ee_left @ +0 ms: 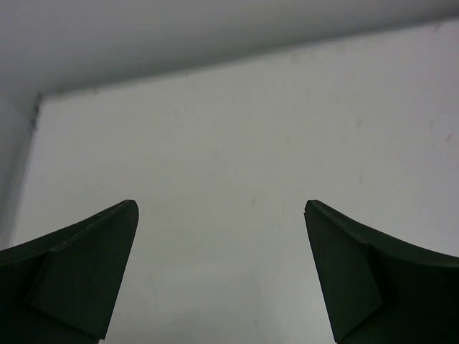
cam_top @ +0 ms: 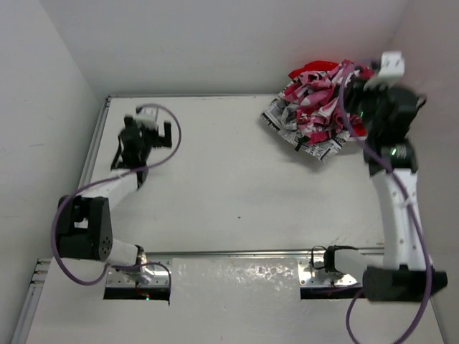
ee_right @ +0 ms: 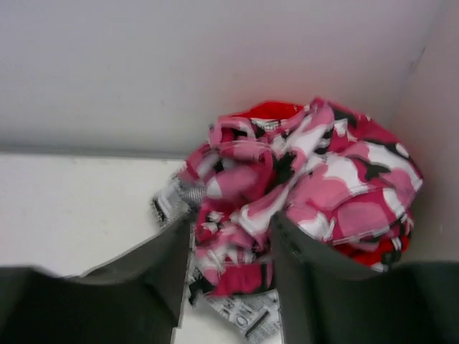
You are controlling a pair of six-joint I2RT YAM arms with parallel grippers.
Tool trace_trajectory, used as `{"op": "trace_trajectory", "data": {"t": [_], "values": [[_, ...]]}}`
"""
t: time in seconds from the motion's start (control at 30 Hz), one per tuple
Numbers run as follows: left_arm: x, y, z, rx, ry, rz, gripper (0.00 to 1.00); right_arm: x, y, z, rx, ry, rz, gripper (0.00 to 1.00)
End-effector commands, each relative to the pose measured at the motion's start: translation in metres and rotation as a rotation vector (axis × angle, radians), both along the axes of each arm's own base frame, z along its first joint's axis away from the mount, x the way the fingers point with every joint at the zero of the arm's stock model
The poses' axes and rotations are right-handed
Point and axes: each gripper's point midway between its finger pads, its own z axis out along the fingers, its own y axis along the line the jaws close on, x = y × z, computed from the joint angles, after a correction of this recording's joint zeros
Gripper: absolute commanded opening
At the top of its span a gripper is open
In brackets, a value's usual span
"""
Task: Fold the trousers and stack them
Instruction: Grab the trousers from the pile
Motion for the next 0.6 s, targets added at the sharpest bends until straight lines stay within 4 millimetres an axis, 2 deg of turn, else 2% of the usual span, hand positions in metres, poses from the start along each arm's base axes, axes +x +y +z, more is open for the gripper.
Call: {"op": "trace_trajectory", "data": {"t": [0.0,0.03,0.07,0.1,0.13,0.17,0.2,0.23,0.27,0.33,0.37,0.4,0.5,0.57], "values": [[0.014,-0.025,0.070,0.128,0.084,-0.218,1.00,0.015,-0.015,-0.001,0.115,0.364,-0.083,0.38],[0.014,-0.022,0.078,0.174,0.084,-0.215,1.00,0.028,-0.017,-0.001,0.155,0.406,-0.096,0.42],[0.017,-0.008,0.088,0.234,0.086,-0.147,1.00,0.060,-0.022,-0.025,0.179,0.495,-0.099,0.56],[0.018,-0.002,0.096,0.302,0.077,-0.120,1.00,0.071,-0.023,0.005,0.186,0.448,-0.100,0.81],[0.018,0.004,0.101,0.322,0.075,-0.088,1.00,0.085,-0.025,0.002,0.219,0.458,-0.117,0.87],[0.017,0.016,0.107,0.343,0.088,-0.026,1.00,0.109,-0.030,-0.021,0.241,0.504,-0.134,0.92],[0.014,0.016,0.113,0.351,0.081,-0.022,1.00,0.121,-0.032,-0.012,0.259,0.470,-0.139,0.94],[0.009,0.015,0.111,0.352,0.104,-0.032,1.00,0.131,-0.034,-0.018,0.291,0.470,-0.150,0.94],[0.004,0.011,0.106,0.345,0.121,-0.052,1.00,0.150,-0.035,-0.030,0.302,0.466,-0.148,0.93],[-0.007,0.001,0.106,0.329,0.122,-0.095,1.00,0.166,-0.030,-0.046,0.362,0.471,-0.136,0.91],[-0.014,-0.006,0.094,0.319,0.156,-0.136,1.00,0.175,-0.027,-0.053,0.383,0.468,-0.126,0.91],[-0.018,-0.012,0.092,0.310,0.161,-0.171,1.00,0.183,-0.025,-0.072,0.401,0.504,-0.127,0.94],[-0.025,-0.018,0.079,0.276,0.195,-0.196,1.00,0.191,-0.028,-0.110,0.377,0.575,-0.194,0.95],[-0.026,-0.020,0.073,0.263,0.209,-0.202,1.00,0.195,-0.021,-0.123,0.350,0.593,-0.183,0.95]]}}
